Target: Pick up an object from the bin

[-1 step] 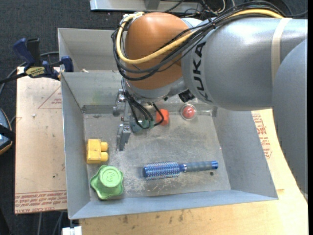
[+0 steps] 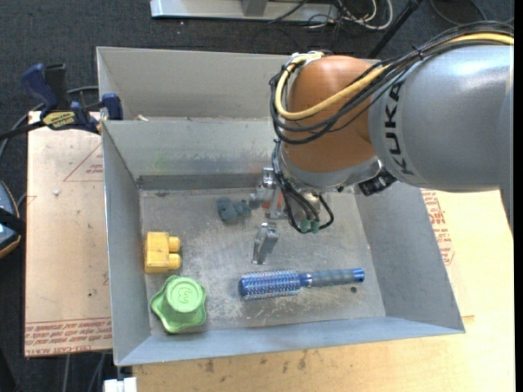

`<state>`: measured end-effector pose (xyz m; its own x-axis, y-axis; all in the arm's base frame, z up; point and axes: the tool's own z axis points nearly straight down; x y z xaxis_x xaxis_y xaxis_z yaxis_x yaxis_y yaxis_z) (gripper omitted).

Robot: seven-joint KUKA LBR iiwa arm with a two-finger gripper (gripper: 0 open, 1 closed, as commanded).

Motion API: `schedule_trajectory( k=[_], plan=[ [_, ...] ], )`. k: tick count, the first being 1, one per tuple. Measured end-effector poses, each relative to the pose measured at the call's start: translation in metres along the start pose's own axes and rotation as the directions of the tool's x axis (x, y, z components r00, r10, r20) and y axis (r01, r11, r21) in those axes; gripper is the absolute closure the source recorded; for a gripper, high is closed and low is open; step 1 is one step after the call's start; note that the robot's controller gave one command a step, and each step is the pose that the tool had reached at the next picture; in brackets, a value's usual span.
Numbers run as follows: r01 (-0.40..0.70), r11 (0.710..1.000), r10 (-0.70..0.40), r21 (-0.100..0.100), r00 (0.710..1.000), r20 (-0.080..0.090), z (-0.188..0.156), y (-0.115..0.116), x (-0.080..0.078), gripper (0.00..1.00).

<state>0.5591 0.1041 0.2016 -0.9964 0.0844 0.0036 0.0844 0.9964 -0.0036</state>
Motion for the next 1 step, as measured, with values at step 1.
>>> schedule_trajectory(
  k=[1],
  plan=[
    [-0.101, 0.995, 0.101, -0.001, 0.995, -0.009, 0.0747, -0.0062, 0.0831, 0.0]
  ],
)
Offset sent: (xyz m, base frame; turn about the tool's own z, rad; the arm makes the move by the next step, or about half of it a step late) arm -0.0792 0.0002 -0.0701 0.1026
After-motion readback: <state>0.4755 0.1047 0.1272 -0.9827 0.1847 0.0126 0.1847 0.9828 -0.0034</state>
